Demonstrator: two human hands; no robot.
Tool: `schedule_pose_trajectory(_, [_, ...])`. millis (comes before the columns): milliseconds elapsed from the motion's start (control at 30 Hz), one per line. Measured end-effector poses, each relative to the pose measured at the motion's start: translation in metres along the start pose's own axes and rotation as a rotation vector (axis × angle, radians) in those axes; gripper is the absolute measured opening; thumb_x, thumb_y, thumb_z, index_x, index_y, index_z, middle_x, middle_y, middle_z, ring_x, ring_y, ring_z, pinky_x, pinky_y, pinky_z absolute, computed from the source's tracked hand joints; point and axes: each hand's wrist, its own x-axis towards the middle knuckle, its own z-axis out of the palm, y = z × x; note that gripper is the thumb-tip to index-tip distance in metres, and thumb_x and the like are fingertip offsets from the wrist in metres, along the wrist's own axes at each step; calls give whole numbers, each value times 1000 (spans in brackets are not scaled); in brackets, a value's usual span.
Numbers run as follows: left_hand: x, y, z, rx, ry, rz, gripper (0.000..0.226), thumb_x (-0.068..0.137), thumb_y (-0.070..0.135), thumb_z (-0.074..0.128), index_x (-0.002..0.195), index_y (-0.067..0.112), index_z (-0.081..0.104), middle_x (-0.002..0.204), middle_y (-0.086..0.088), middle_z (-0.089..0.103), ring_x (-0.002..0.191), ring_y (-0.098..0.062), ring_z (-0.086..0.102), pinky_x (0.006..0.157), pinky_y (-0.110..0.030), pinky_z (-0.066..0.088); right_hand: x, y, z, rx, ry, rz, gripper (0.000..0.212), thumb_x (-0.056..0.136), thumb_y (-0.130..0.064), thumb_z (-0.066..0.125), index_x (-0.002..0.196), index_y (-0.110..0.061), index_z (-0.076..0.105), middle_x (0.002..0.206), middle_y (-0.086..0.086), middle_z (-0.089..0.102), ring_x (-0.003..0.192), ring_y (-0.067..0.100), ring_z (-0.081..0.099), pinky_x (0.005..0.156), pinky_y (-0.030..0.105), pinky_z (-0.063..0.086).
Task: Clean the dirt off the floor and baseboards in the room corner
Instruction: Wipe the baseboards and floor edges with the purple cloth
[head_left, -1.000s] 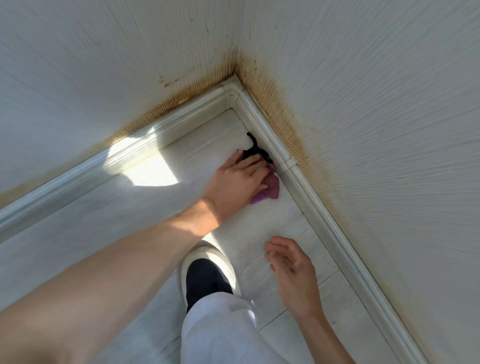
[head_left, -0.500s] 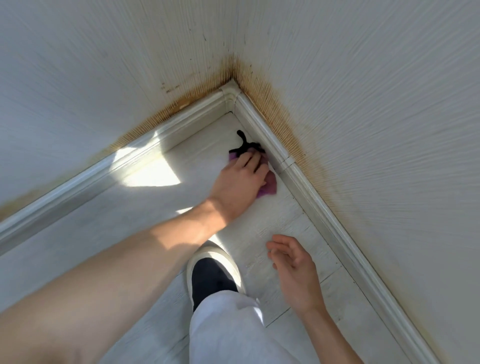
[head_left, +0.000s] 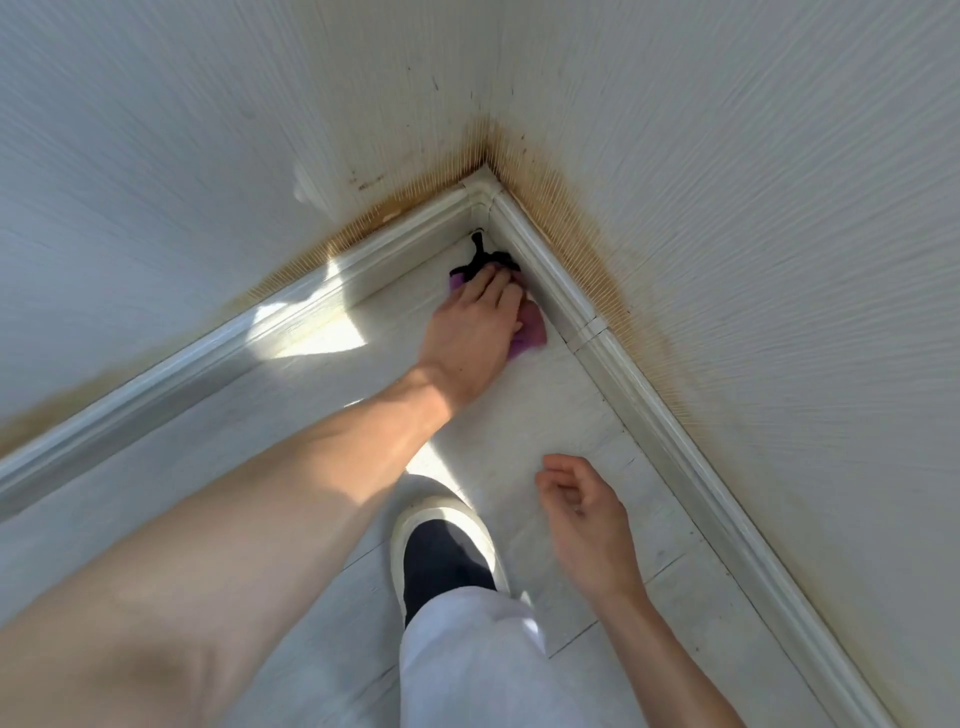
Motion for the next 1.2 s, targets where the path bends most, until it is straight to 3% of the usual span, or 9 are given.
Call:
schedule_pose_trajectory(100, [26, -7, -12, -1, -51, -191, 44, 101, 19, 53, 140, 0, 44, 152, -20, 44, 146, -33, 37, 116, -44, 38, -1, 0, 4, -26, -23, 11, 15, 102, -25, 61, 114, -32, 66, 103, -16, 68, 93, -10, 60, 77, 5, 46])
schedule_pose_trajectory(267, [30, 3, -21, 14, -113, -264, 56, 101, 19, 52, 150, 0, 33, 158, -17, 35, 147, -31, 31, 119, -42, 34, 1, -9, 9, -36, -40, 12, 17, 102, -24, 60, 118, -30, 65, 103, -14, 68, 90, -10, 60, 75, 5, 46])
schedule_pose_trajectory(467, [-33, -11, -22, -58, -61, -576, 39, 99, 29, 61, 125, 3, 49, 136, -16, 52, 128, -34, 45, 89, -47, 52, 1, -9, 8, -34, -31, 23, 17, 102, -25, 60, 118, -30, 66, 103, -16, 68, 91, -11, 60, 74, 5, 45])
schedule_pose_trajectory(533, [-55, -20, -25, -109, -52, -547, 45, 96, 36, 66, 120, 0, 53, 129, -18, 56, 123, -36, 49, 84, -51, 53, 1, -8, 13, -26, -20, 27, 18, 101, -23, 60, 117, -28, 67, 100, -15, 69, 89, -9, 61, 73, 5, 45])
schedule_pose_trajectory(633, [-24, -23, -16, -141, -51, -413, 51, 95, 28, 67, 134, -1, 50, 145, -18, 51, 139, -35, 42, 109, -48, 42, -2, -11, 20, -22, -50, 18, 18, 102, -23, 60, 117, -30, 66, 98, -14, 70, 88, -8, 62, 75, 7, 47])
schedule_pose_trajectory(733, [29, -10, -9, -146, -102, -288, 49, 98, 27, 61, 139, 4, 46, 153, -15, 46, 142, -31, 38, 114, -49, 37, -6, -13, 20, -40, -94, 6, 18, 102, -24, 60, 116, -34, 65, 101, -15, 69, 91, -8, 62, 77, 7, 47])
schedule_pose_trajectory(900, [3, -31, -13, -91, -111, -195, 55, 105, 34, 37, 152, 6, 35, 168, -10, 25, 155, -24, 22, 122, -42, 32, -8, -6, 8, -48, -46, 18, 17, 101, -22, 61, 115, -29, 67, 103, -16, 69, 91, -10, 61, 74, 4, 45])
schedule_pose_trajectory(1067, [-87, -70, -11, -78, 23, -295, 44, 106, 24, 47, 144, 2, 45, 159, -15, 41, 148, -29, 39, 119, -44, 38, -15, 0, 18, -32, -93, 18, 17, 102, -26, 61, 117, -33, 65, 105, -16, 69, 93, -10, 61, 75, 5, 45])
schedule_pose_trajectory(1200, [-139, -89, -17, -98, 46, -385, 46, 102, 13, 57, 145, 0, 46, 157, -16, 45, 147, -29, 42, 120, -41, 35, -16, 2, 14, -9, -90, 19, 16, 102, -27, 60, 116, -34, 64, 106, -15, 69, 93, -9, 61, 75, 5, 46])
